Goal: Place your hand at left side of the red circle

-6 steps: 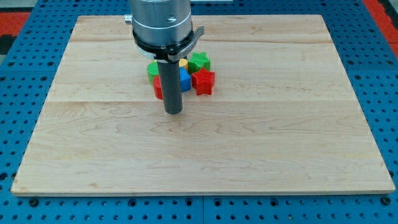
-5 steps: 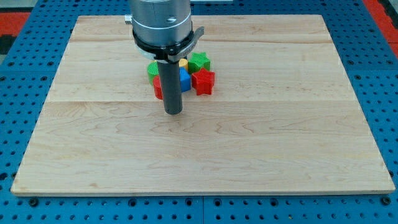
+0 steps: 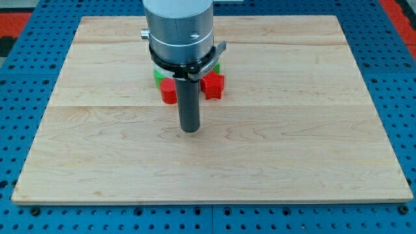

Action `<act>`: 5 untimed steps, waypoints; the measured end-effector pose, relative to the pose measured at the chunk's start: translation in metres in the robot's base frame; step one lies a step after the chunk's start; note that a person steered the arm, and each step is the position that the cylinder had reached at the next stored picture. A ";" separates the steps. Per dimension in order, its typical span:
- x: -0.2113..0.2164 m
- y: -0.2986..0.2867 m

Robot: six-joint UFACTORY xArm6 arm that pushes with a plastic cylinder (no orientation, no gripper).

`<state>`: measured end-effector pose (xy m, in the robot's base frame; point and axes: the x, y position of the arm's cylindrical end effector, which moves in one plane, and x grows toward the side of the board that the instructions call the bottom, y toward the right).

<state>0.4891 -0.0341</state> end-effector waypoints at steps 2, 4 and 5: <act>0.011 -0.007; 0.061 -0.050; 0.059 -0.051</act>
<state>0.5481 -0.0851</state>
